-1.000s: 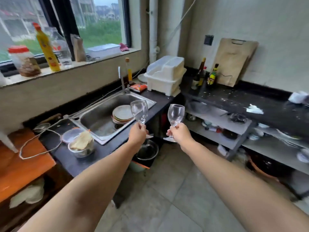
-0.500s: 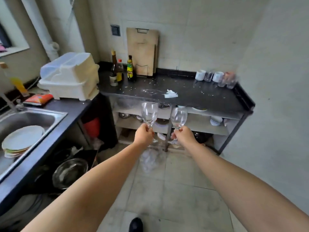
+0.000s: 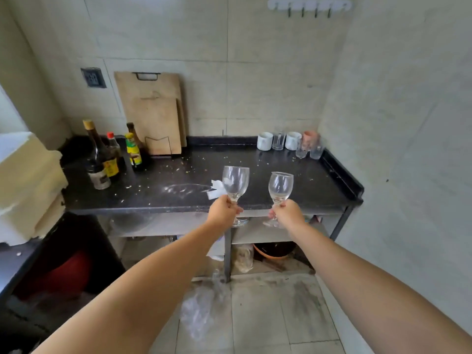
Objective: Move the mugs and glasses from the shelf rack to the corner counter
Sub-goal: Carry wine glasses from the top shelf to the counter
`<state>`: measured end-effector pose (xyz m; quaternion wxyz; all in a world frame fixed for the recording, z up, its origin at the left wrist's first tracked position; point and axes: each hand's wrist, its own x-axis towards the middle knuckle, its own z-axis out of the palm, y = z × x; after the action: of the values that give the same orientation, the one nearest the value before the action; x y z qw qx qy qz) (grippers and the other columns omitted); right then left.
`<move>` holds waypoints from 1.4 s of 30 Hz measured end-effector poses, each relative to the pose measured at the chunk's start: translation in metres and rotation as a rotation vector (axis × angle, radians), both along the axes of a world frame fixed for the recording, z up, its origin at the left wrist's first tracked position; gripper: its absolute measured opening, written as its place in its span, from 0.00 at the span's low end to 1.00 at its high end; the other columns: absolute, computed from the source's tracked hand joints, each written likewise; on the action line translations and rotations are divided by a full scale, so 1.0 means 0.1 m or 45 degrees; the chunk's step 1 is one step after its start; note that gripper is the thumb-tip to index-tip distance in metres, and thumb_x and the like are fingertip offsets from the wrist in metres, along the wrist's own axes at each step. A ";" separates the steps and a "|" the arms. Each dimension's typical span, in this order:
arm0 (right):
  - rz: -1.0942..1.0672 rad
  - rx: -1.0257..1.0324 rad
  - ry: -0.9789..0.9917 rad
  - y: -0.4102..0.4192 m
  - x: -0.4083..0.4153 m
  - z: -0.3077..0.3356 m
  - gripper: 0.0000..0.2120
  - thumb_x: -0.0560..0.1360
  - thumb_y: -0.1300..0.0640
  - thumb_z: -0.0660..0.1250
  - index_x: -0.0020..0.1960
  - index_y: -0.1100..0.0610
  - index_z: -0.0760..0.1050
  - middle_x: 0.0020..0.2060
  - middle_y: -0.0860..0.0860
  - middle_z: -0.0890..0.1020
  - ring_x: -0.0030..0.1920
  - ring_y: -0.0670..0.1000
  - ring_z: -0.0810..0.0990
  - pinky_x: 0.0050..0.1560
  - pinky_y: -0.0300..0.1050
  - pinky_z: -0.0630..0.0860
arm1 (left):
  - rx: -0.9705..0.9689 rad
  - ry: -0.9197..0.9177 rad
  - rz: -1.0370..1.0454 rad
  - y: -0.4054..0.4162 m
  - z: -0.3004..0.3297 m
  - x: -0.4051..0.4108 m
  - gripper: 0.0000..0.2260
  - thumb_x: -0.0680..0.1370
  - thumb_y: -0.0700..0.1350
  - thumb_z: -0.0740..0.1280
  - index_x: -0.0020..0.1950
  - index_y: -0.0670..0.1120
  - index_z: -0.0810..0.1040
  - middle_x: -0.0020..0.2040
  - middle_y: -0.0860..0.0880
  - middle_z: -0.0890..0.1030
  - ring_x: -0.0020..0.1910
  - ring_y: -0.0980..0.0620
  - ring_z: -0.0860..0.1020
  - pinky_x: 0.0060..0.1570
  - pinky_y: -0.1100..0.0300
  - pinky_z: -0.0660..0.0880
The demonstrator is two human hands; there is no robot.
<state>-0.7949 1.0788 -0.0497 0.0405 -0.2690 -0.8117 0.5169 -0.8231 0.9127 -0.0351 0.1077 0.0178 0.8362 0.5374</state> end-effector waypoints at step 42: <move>-0.231 -0.273 -0.087 3.47 -5.63 -1.63 0.11 0.76 0.58 0.66 0.56 0.61 0.78 0.50 0.56 0.82 0.50 0.52 0.78 0.48 0.43 0.69 | -0.073 -0.260 0.354 3.82 -1.64 -5.59 0.04 0.76 0.38 0.63 0.43 0.40 0.76 0.39 0.47 0.77 0.40 0.50 0.74 0.35 0.60 0.69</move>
<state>-1.3583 1.4255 -0.2132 0.0304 -0.3617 -0.7250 0.5853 -1.3821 1.2948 -0.1993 0.1172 -0.1560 0.8302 0.5221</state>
